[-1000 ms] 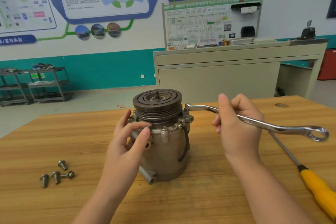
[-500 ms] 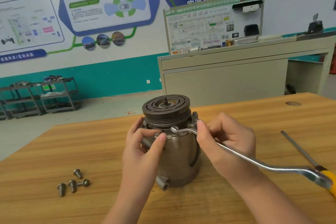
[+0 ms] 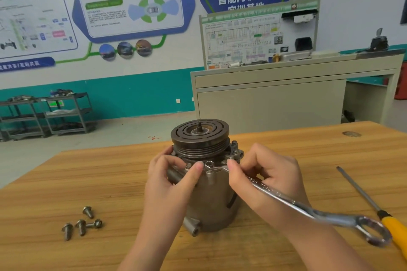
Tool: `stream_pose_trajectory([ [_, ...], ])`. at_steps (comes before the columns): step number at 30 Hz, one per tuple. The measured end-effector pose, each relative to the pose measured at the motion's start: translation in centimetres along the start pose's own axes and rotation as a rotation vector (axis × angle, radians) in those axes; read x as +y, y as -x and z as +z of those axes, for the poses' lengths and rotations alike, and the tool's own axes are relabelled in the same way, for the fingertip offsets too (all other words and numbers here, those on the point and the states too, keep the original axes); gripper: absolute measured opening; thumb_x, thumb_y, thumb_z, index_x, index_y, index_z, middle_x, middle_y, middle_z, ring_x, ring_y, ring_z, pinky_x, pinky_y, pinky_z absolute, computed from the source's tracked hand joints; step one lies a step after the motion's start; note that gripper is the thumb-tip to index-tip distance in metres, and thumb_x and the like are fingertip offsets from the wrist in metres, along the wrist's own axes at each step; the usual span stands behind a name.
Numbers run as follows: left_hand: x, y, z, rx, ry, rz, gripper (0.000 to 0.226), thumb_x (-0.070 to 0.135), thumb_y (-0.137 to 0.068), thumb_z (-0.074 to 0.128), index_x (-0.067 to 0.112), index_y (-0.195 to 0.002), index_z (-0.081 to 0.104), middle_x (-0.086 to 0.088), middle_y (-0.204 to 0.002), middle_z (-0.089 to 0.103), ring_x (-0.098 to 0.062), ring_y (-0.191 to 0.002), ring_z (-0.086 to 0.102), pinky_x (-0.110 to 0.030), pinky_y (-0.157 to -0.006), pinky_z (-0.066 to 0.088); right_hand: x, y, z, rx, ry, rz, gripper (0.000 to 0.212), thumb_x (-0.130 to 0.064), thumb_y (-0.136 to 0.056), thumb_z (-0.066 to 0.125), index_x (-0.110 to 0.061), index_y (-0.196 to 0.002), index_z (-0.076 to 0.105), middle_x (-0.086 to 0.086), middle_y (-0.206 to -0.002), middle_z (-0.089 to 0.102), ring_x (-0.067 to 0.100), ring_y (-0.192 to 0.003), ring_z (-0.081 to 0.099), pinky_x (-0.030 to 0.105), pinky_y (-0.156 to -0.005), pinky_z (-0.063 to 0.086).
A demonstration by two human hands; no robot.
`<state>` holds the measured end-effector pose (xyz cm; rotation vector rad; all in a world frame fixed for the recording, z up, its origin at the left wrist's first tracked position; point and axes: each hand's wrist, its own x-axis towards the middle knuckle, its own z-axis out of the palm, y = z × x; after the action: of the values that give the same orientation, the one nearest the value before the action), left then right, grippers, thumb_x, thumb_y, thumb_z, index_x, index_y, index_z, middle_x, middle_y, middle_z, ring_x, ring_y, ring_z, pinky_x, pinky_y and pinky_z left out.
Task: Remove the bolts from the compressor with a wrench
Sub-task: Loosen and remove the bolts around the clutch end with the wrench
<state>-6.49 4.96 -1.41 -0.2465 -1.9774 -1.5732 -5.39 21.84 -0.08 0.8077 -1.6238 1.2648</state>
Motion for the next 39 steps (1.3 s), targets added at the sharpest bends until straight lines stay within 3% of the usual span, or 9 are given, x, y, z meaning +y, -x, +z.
stream_pose_trajectory([
  [5,0.1,0.4,-1.1,-0.126,0.097,-0.011,0.026,0.047,-0.073,0.060,0.033,-0.088,0.077,0.029,-0.137,0.043,0.026,-0.117,0.038,0.004,-0.079,0.037,-0.1,-0.1,0.2,-0.014,-0.017,-0.014,0.033,-0.016,-0.083,0.066,-0.013,-0.058,0.045,-0.013,-0.051,0.037,-0.002,-0.042,0.036,0.010,-0.046,0.028],
  [12,-0.1,-0.3,0.0,0.006,0.143,-0.090,0.026,0.039,-0.063,0.078,0.023,-0.074,0.061,0.024,-0.128,0.056,-0.007,-0.124,0.051,-0.035,-0.101,0.042,-1.2,0.8,2.2,0.071,0.184,-0.226,0.044,-0.020,-0.081,0.076,-0.003,-0.050,0.050,-0.002,-0.047,0.044,0.009,-0.044,0.037,0.013,-0.043,0.028],
  [16,-0.8,0.0,-0.4,-0.049,0.174,-0.048,0.016,0.048,-0.067,0.069,0.037,-0.079,0.072,0.029,-0.130,0.051,0.002,-0.127,0.045,-0.021,-0.095,0.038,-1.5,1.1,2.8,0.099,0.249,-0.269,0.050,-0.030,-0.078,0.079,-0.002,-0.049,0.051,0.001,-0.047,0.041,0.015,-0.043,0.034,0.025,-0.039,0.030],
  [20,-1.5,-0.1,-1.1,-0.113,0.254,-0.069,0.017,0.036,-0.074,0.067,0.030,-0.085,0.078,0.026,-0.134,0.052,-0.007,-0.131,0.046,-0.037,-0.106,0.039,-2.0,1.2,3.0,0.142,0.259,-0.244,0.053,-0.032,-0.081,0.076,-0.003,-0.048,0.047,0.001,-0.048,0.035,0.017,-0.044,0.029,0.030,-0.037,0.029],
  [23,-1.1,-0.4,-0.5,-0.018,0.206,-0.092,0.012,0.034,-0.063,0.074,0.026,-0.071,0.070,0.024,-0.128,0.057,-0.001,-0.123,0.052,-0.017,-0.094,0.043,-2.5,1.5,3.7,0.141,0.268,-0.211,0.053,-0.033,-0.086,0.073,-0.009,-0.051,0.042,-0.004,-0.056,0.029,0.015,-0.051,0.024,0.024,-0.045,0.025],
  [26,-1.0,-0.3,0.2,0.003,0.153,-0.064,0.027,0.038,-0.060,0.074,0.021,-0.077,0.060,0.008,-0.134,0.055,-0.013,-0.126,0.051,-0.027,-0.104,0.042,-2.7,1.9,4.1,0.103,0.299,-0.212,0.049,-0.032,-0.086,0.073,-0.014,-0.057,0.038,-0.006,-0.059,0.027,0.013,-0.054,0.022,0.021,-0.053,0.021],
  [29,-0.9,0.0,-0.2,-0.060,0.107,-0.008,0.019,0.037,-0.071,0.065,0.024,-0.084,0.070,0.015,-0.134,0.049,0.004,-0.126,0.045,-0.002,-0.090,0.037,-2.8,1.9,4.0,0.085,0.290,-0.224,0.046,-0.032,-0.087,0.072,-0.016,-0.059,0.039,-0.009,-0.064,0.025,0.011,-0.056,0.021,0.020,-0.053,0.021],
  [35,-0.5,-0.3,-0.2,-0.005,0.142,-0.060,0.014,0.040,-0.067,0.075,0.029,-0.072,0.067,0.021,-0.130,0.055,-0.007,-0.127,0.049,-0.041,-0.105,0.041,-1.7,1.4,2.9,0.116,0.218,-0.214,0.049,-0.024,-0.083,0.076,-0.003,-0.051,0.046,0.000,-0.049,0.036,0.015,-0.045,0.031,0.025,-0.040,0.028],
  [39,0.1,-0.1,0.2,0.039,0.085,-0.047,0.037,0.049,-0.063,0.077,0.022,-0.078,0.056,0.014,-0.124,0.058,-0.007,-0.125,0.049,-0.043,-0.104,0.043,-1.3,1.2,2.6,0.149,0.156,-0.177,0.045,-0.026,-0.084,0.072,-0.001,-0.053,0.052,0.000,-0.049,0.042,0.011,-0.045,0.035,0.022,-0.039,0.031],
])
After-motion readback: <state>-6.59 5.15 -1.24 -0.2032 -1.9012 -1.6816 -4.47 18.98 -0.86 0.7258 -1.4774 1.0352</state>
